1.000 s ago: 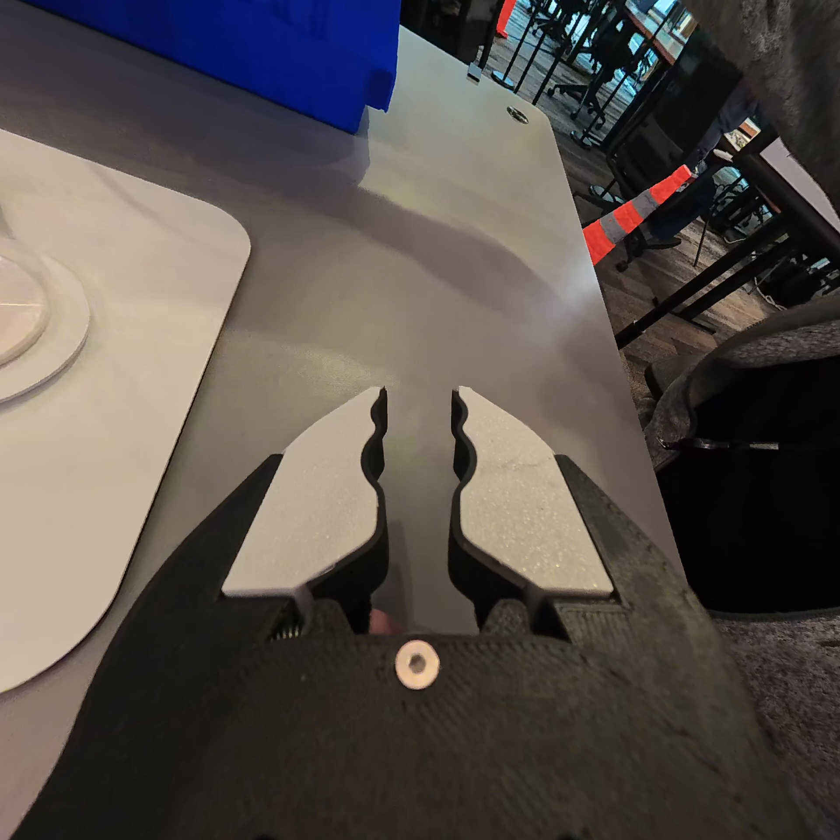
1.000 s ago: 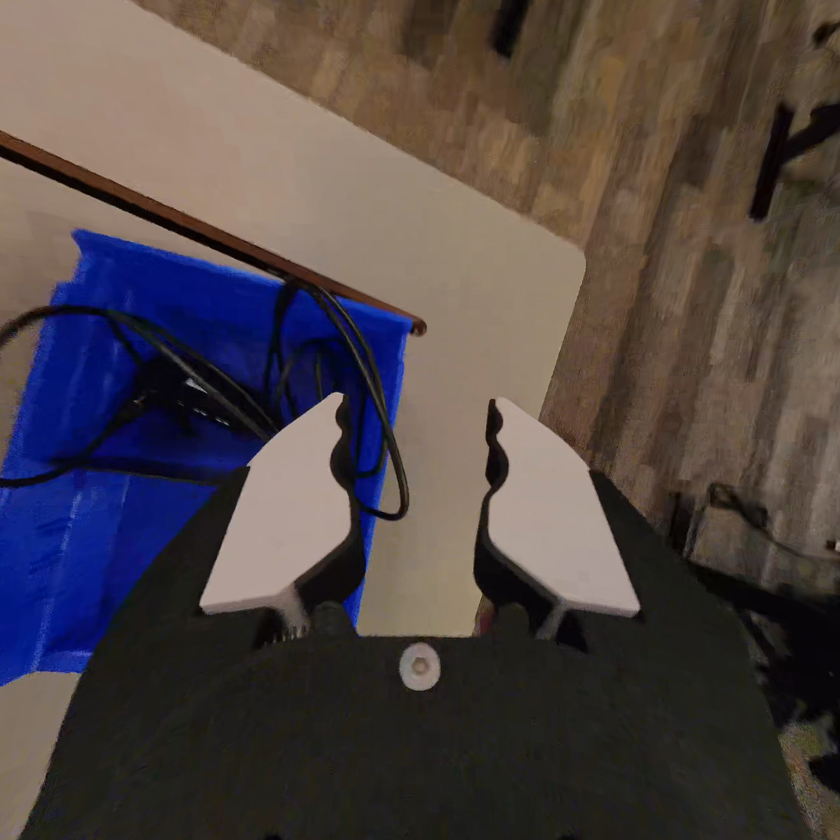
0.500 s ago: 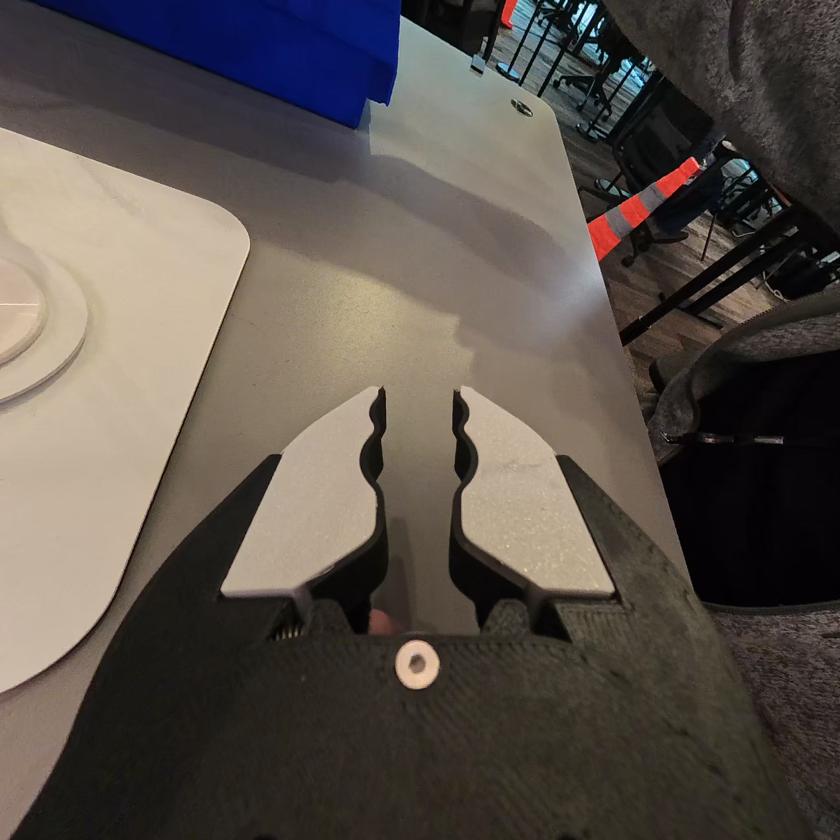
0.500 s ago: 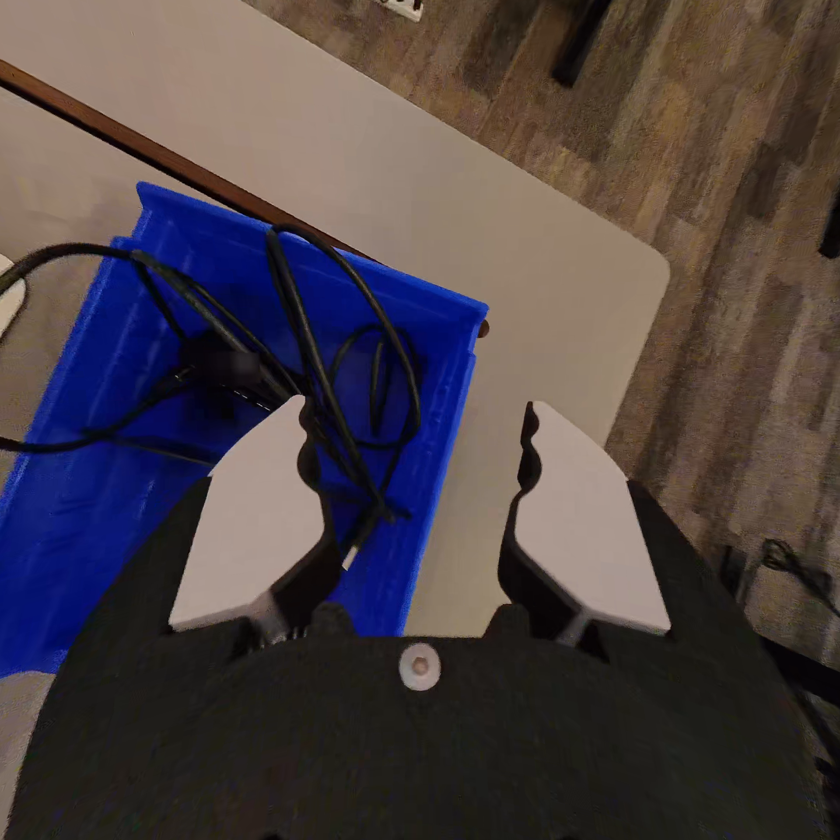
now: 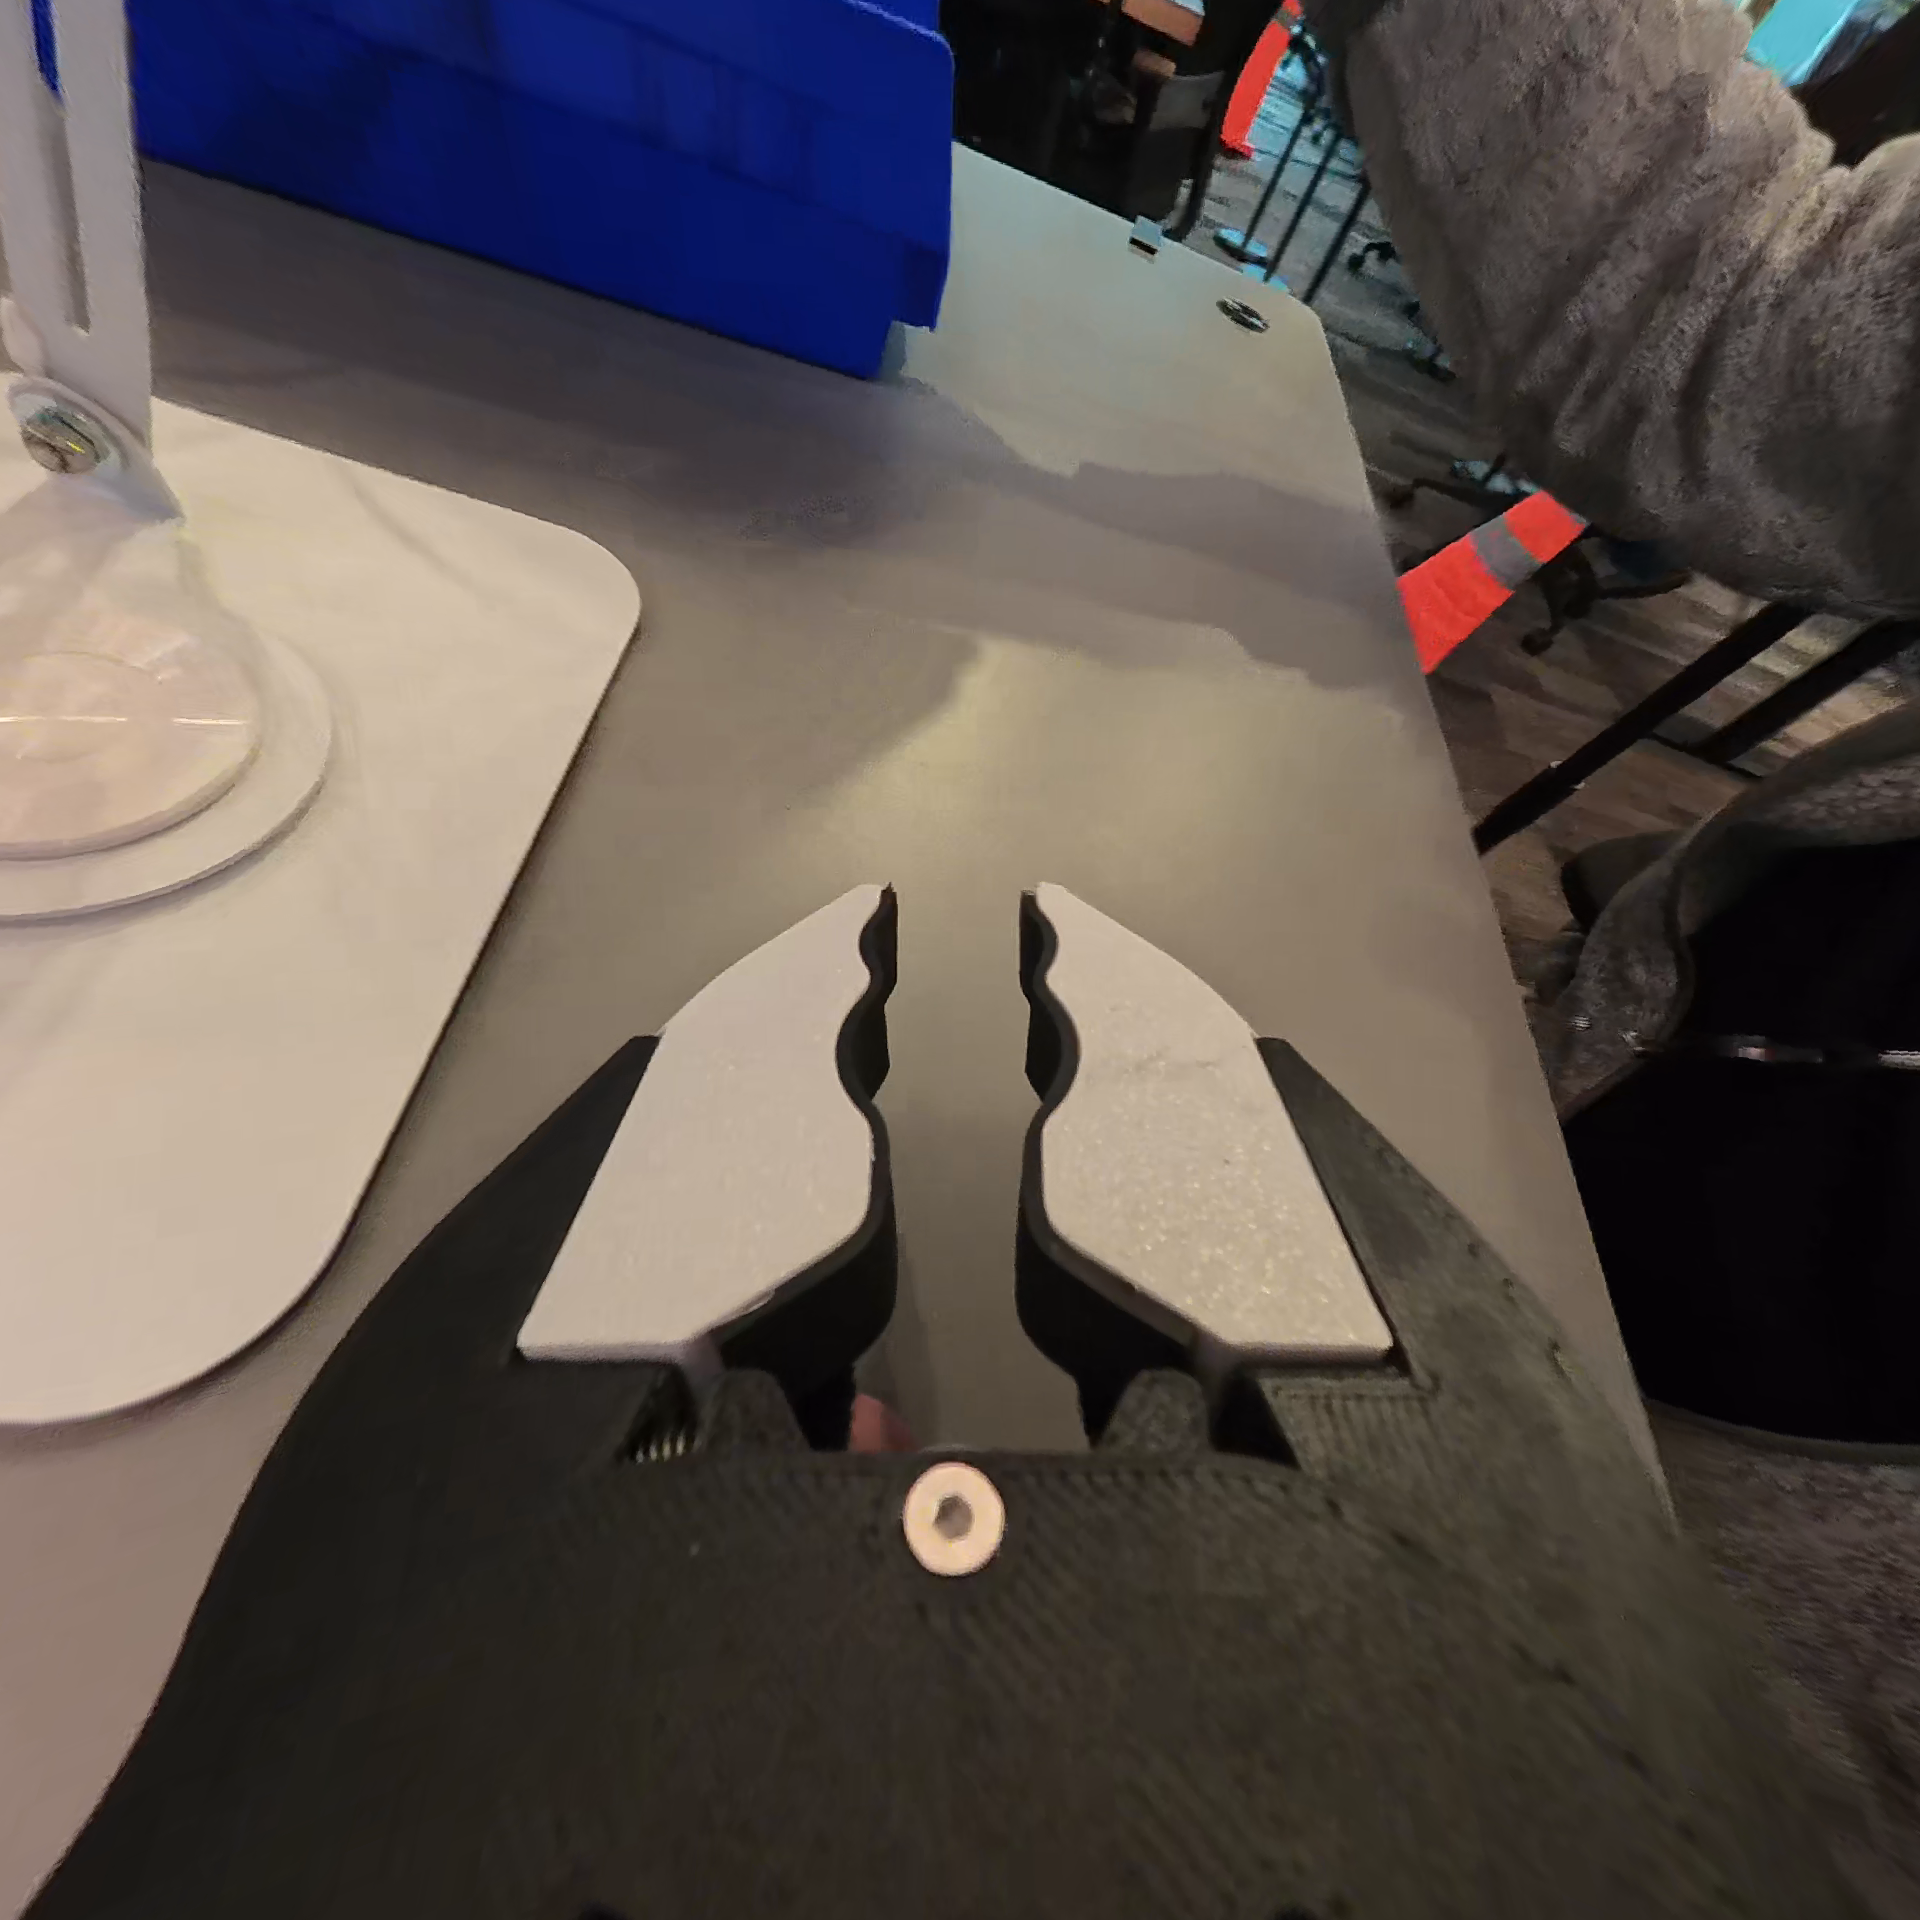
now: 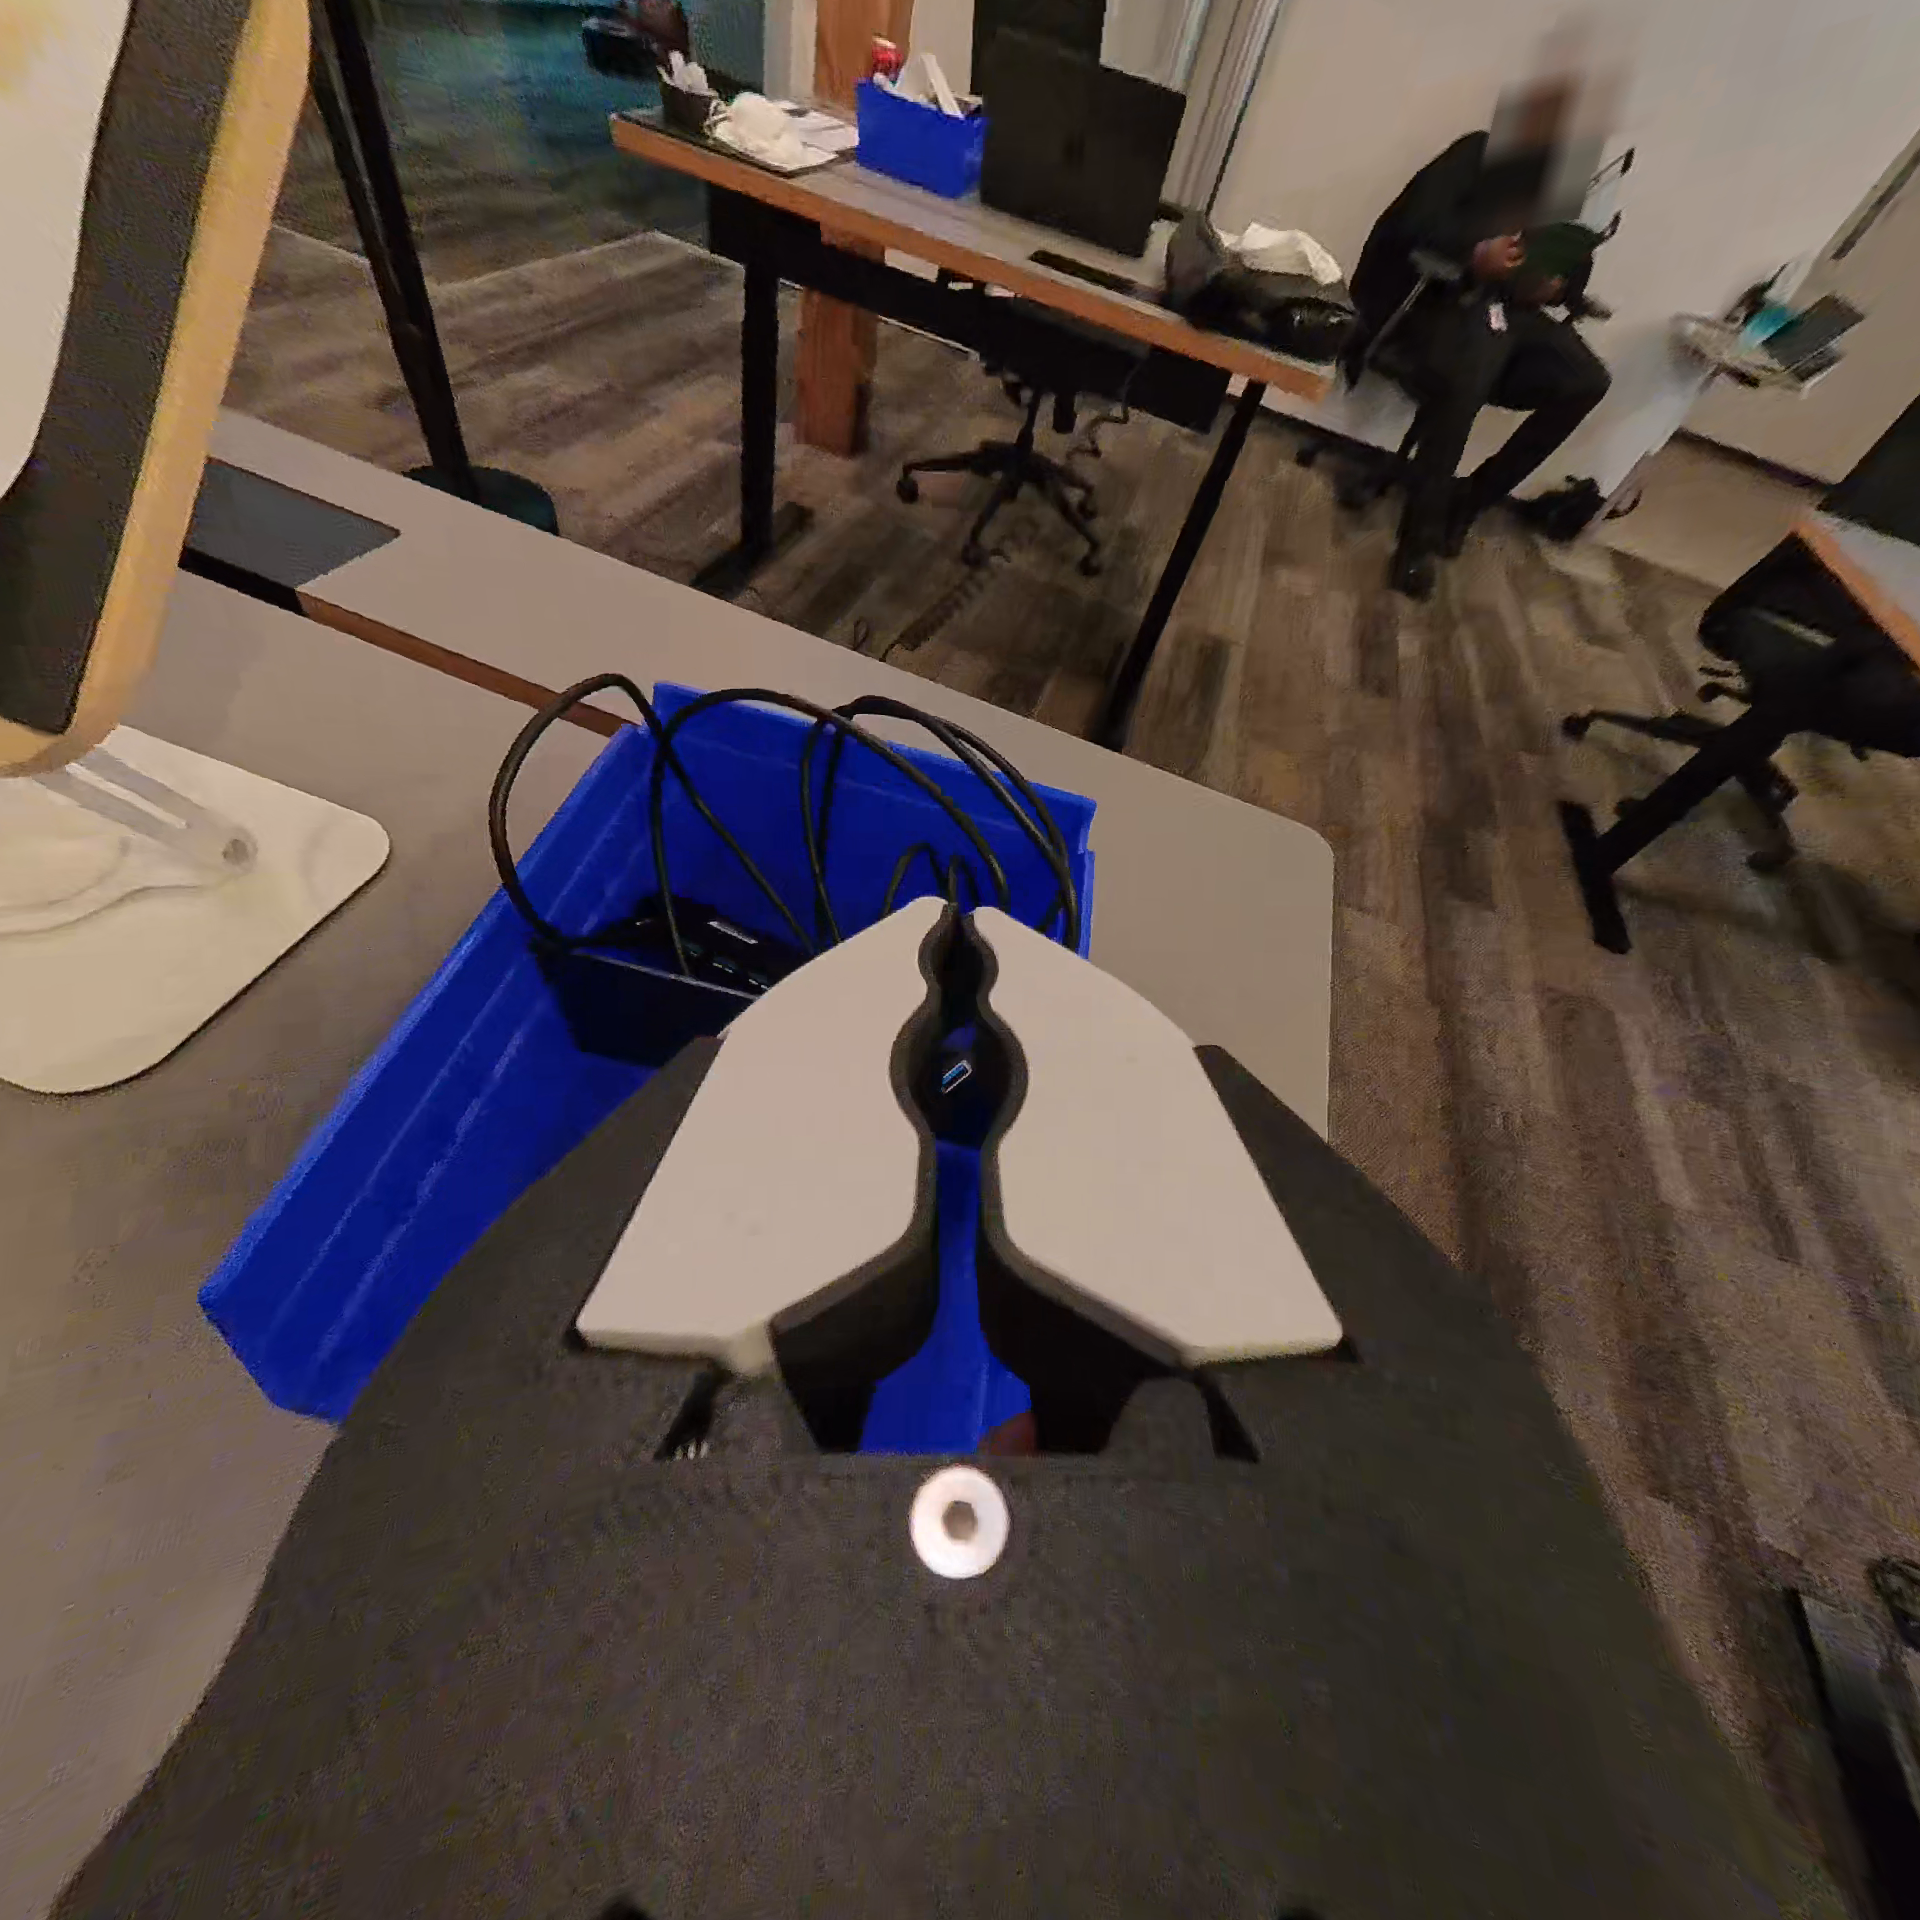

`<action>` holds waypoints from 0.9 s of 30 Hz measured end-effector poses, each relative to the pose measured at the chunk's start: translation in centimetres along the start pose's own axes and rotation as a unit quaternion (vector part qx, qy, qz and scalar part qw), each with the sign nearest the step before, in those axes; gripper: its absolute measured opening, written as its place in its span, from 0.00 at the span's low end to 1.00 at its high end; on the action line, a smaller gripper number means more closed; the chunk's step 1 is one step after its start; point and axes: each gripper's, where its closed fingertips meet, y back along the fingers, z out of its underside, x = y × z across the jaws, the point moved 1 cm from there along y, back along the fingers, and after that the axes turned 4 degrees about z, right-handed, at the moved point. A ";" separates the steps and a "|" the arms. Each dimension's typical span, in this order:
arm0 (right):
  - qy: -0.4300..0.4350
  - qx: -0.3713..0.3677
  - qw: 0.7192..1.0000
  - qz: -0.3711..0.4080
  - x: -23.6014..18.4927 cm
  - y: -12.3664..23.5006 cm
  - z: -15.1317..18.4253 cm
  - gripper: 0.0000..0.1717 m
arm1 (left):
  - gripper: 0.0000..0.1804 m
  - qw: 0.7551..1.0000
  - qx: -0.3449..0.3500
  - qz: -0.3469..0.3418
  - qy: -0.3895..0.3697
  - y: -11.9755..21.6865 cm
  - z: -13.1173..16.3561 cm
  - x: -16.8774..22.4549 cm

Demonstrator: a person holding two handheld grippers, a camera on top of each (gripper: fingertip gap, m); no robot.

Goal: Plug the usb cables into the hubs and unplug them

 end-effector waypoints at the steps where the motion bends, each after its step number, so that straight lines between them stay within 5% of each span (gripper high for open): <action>1: 0.011 0.004 1.000 0.004 -0.8 0.7 0.5 0.00 | 0.09 1.000 0.005 -0.014 -0.013 0.4 -0.1 0.2; 8: 0.065 0.118 0.990 -0.032 -10.4 6.0 0.1 0.00 | 0.00 0.986 0.041 -0.124 -0.102 6.7 -0.5 2.9; 15: 0.063 0.167 0.970 -0.163 -23.8 6.3 1.1 0.00 | 0.00 0.937 0.053 -0.325 -0.117 21.8 0.0 3.0; 21: 0.076 0.182 0.953 -0.229 -31.4 4.3 2.7 0.00 | 0.02 0.855 -0.098 -0.508 -0.047 34.2 4.3 -2.1; 24: 0.067 0.189 0.949 -0.245 -32.8 3.7 2.7 0.00 | 0.05 0.869 -0.148 -0.471 0.044 34.1 6.9 -4.8; 27: 0.083 0.179 0.948 -0.249 -33.3 3.2 3.3 0.00 | 0.10 0.836 -0.251 -0.474 0.117 34.3 10.6 -7.9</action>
